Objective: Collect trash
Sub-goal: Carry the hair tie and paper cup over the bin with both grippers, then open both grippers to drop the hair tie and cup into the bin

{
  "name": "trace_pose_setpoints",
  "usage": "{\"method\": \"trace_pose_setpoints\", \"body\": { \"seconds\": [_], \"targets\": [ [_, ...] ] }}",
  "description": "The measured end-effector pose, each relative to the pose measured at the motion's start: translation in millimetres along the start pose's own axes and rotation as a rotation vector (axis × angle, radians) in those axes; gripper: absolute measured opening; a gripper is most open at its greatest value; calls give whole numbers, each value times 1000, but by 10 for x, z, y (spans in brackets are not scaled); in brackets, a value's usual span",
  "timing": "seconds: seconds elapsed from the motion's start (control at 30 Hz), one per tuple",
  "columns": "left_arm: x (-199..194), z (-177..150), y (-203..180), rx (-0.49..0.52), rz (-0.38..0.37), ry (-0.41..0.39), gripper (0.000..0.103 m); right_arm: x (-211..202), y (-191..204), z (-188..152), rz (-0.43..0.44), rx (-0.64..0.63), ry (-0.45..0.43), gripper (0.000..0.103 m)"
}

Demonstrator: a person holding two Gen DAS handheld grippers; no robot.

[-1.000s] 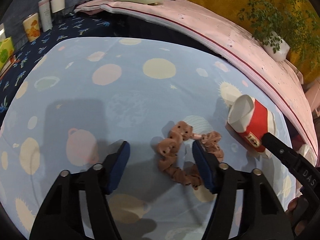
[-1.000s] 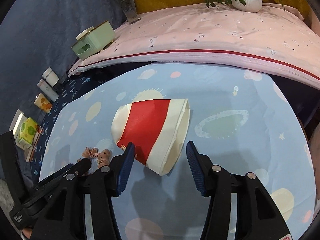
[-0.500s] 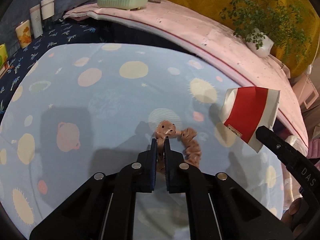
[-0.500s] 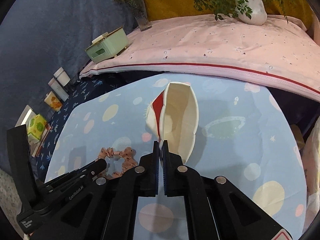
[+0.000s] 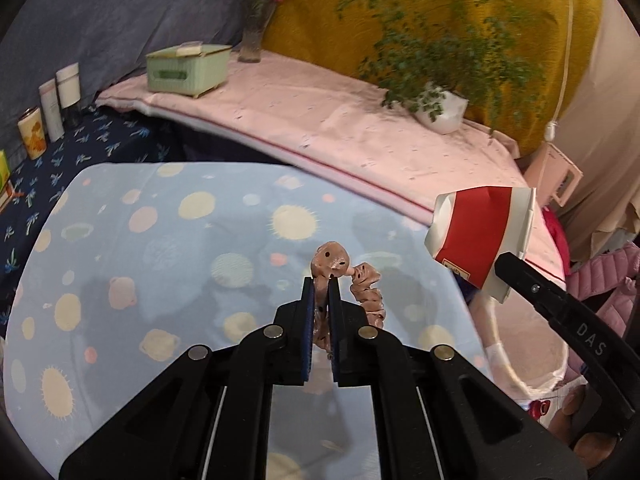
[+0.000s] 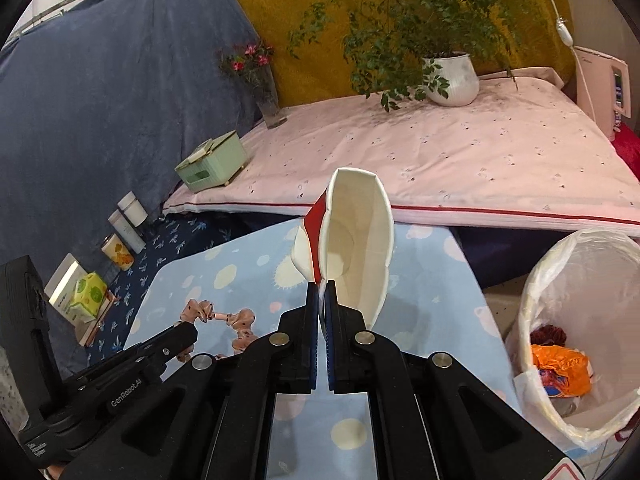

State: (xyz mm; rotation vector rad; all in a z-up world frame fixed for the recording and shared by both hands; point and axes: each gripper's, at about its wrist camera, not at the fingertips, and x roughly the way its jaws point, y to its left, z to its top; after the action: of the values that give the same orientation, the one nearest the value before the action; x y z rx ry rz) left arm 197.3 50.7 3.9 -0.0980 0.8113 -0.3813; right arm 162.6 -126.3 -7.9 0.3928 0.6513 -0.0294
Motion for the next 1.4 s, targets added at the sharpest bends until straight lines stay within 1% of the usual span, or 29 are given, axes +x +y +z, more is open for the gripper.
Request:
{"method": "trace_pose_setpoints", "body": {
  "seconds": [0.17, 0.4, 0.67, 0.83, 0.97, 1.03, 1.1, 1.13, 1.17, 1.4],
  "targets": [
    [-190, -21, -442, 54, -59, -26, 6, -398, -300, 65, -27, 30, -60, 4],
    [-274, -107, -1140, 146, -145, -30, 6, -893, -813, 102, -81, 80, -127, 4],
    [-129, -259, -1909, 242, -226, 7, 6, -1302, -1476, 15, -153, 159, -171, 4],
    [0, -354, -2242, 286, -258, 35, 7, -1428, -1860, -55, -192, 210, -180, 4],
    [152, -407, -2441, 302, -278, 58, 8, -1441, -2074, -107, -214, 237, -174, 4],
    [226, -426, -2506, 303, -283, 69, 11, -1423, -2158, -134, -221, 248, -169, 4],
    [279, -444, -2540, 292, -276, 66, 26, -1396, -2229, -151, -225, 254, -162, 4],
    [298, -453, -2557, 291, -270, 58, 40, -1381, -2258, -163, -227, 257, -158, 4],
    [313, -460, -2580, 294, -266, 52, 44, -1361, -2278, -168, -228, 260, -154, 4],
    [453, -500, -2516, 291, -232, 75, 46, -1231, -2324, -170, -228, 262, -136, 4]
  ]
}}
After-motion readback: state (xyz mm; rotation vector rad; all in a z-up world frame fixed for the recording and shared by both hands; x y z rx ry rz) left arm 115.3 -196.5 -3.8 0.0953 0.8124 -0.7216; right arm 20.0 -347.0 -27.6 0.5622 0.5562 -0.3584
